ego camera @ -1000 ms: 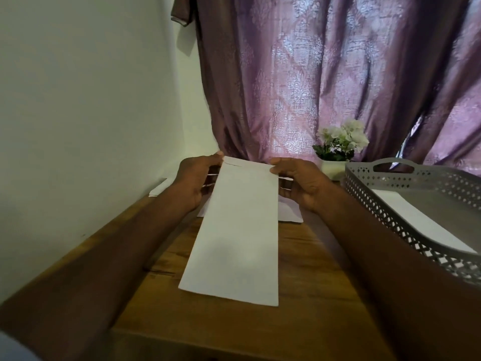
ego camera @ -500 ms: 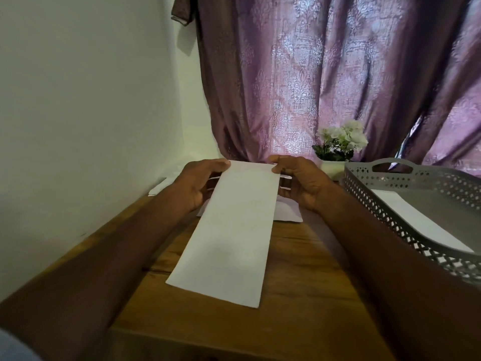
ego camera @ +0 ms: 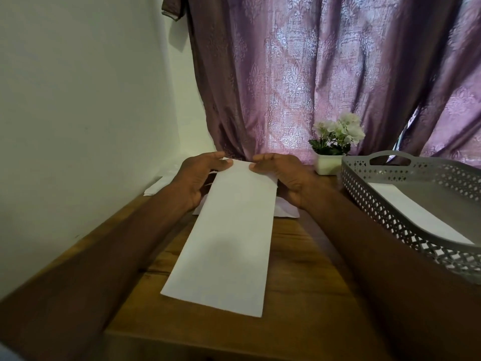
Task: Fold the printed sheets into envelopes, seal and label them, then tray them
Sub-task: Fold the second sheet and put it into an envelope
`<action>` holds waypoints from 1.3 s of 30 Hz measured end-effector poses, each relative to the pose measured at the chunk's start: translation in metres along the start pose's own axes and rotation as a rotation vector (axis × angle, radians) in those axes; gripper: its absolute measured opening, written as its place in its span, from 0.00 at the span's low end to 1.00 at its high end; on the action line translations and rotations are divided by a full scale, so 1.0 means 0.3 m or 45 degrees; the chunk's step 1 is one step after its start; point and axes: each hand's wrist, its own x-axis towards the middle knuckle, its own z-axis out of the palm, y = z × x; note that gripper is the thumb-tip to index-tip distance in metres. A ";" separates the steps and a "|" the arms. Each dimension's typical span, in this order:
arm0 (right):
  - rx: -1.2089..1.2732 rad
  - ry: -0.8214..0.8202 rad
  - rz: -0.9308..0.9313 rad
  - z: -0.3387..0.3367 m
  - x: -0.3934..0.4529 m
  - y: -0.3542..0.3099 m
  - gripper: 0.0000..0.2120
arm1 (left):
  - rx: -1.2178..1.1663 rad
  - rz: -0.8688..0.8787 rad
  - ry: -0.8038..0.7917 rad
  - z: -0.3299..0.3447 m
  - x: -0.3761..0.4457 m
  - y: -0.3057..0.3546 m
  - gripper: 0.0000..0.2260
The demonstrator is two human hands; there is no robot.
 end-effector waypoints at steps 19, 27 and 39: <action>0.059 -0.040 0.024 -0.046 -0.005 -0.016 0.14 | 0.137 -0.090 -0.230 -0.050 0.031 -0.003 0.26; 0.013 -0.162 0.044 -0.020 -0.017 -0.022 0.17 | 0.265 -0.063 -0.415 -0.083 0.010 0.034 0.13; -0.299 -0.092 0.164 0.016 -0.109 -0.047 0.13 | 0.235 0.137 -0.429 -0.097 0.011 0.021 0.13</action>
